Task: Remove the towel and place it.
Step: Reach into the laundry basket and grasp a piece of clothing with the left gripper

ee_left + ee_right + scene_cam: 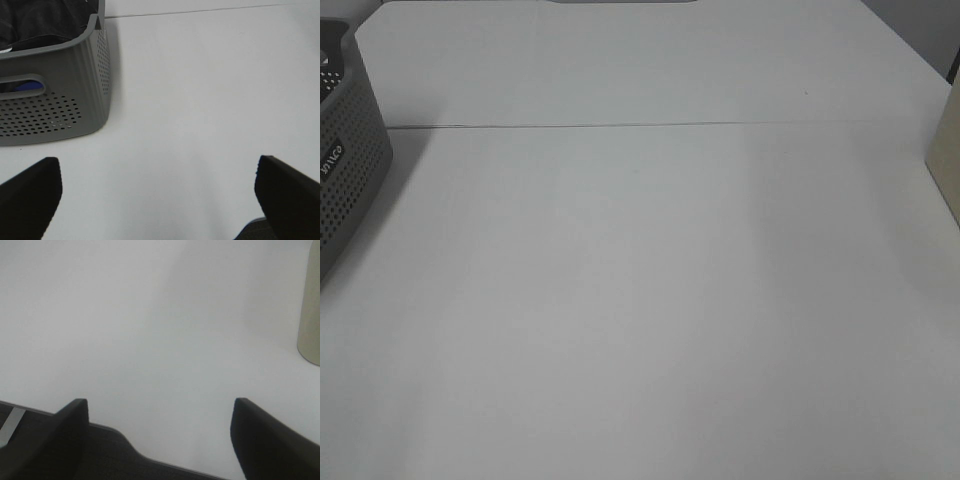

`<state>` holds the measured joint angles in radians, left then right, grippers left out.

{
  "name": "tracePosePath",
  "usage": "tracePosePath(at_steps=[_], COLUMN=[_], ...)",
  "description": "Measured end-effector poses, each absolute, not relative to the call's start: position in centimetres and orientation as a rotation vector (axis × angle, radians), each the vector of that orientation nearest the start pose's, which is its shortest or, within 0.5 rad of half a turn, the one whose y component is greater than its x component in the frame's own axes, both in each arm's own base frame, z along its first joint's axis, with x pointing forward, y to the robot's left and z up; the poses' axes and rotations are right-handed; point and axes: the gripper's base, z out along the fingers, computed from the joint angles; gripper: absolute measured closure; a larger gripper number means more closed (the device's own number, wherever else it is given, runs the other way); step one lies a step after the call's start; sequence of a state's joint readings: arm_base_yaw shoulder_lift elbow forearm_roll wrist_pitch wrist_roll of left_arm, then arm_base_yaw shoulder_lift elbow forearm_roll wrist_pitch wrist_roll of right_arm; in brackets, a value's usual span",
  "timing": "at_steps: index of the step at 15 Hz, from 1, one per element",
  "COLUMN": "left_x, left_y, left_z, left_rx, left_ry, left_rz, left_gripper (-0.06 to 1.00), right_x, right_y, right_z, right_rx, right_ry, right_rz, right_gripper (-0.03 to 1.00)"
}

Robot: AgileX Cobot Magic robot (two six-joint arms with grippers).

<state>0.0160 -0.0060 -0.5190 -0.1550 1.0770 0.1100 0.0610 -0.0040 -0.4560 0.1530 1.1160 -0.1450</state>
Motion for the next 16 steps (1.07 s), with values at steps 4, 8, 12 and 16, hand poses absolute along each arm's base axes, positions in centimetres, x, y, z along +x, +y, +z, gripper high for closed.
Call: tracePosePath(at_steps=[4,8,12,16], left_x=[-0.91,-0.92,-0.94,-0.93], left_y=[-1.27,-1.43,-1.56,-1.45], left_z=[28.19,28.22,28.24,28.22], left_rx=[0.106,0.107,0.105,0.104], left_ry=[2.025,2.023,2.021,2.023], left_rz=[-0.108,-0.132,-0.154,-0.138], left_gripper=[-0.05,-0.05,-0.05,-0.05], right_x=[-0.45,-0.45,-0.45,-0.45], right_y=[1.22,1.22,1.22,1.22], right_z=[26.15,26.15,26.15,26.15], right_rx=[-0.228,-0.228,-0.228,-0.228], right_ry=[2.120,2.120,2.120,2.120], right_rz=[0.137,0.137,0.137,0.137], right_gripper=[0.20,0.20,0.20,0.20])
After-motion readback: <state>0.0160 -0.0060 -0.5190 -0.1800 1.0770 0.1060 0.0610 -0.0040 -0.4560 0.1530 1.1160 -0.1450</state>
